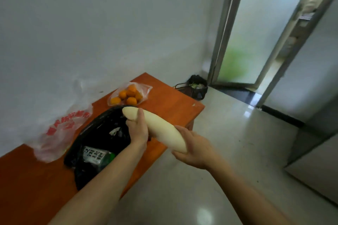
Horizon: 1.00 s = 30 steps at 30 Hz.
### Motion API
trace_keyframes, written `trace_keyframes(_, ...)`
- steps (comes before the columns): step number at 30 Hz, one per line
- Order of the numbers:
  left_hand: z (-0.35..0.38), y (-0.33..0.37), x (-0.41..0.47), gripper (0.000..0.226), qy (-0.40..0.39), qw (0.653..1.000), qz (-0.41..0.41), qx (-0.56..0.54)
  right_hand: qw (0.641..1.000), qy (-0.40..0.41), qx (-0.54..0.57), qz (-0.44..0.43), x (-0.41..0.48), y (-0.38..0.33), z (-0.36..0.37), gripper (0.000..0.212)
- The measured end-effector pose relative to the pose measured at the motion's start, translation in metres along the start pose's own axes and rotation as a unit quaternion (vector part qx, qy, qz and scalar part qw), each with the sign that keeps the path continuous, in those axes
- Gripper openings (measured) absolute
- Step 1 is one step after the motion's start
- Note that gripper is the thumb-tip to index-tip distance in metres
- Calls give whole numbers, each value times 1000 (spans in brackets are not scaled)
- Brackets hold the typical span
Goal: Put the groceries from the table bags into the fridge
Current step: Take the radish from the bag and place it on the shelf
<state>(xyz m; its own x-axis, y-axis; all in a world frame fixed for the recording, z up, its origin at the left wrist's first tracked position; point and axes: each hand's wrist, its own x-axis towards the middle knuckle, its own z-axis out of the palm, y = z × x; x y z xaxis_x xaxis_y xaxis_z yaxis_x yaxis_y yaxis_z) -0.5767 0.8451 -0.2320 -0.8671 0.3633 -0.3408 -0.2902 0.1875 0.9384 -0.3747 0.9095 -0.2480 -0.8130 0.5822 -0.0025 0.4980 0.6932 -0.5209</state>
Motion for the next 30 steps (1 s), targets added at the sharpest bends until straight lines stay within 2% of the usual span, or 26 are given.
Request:
trace_keyframes(3,66,30,-76,78,-101,984,144,15,993,93,30,66,-56,38,-45,94)
trace_keyframes(6,133,56,-156,72,-233,939,254,-10,973,195,55,113,-108,79,-91,95)
trace_keyframes(8,174,66,-203,83,-316,898,304,-29,954,258,61,141,-140,106,-122,95)
trace_keyframes(12,250,76,-284,94,-411,833,366,-58,909,369,50,190,-191,162,-174,98)
trace_keyframes(18,386,71,-376,93,-506,770,379,-84,844,475,3,249,-264,256,-257,98)
trace_keyframes(23,506,66,-460,97,-571,722,372,-118,795,514,-47,317,-330,335,-333,100)
trace_keyframes(26,567,65,-510,93,-626,685,352,-125,769,531,-65,350,-373,373,-378,102)
trace_keyframes(30,640,68,-578,87,-668,650,342,-118,716,542,-123,422,-427,414,-428,102)
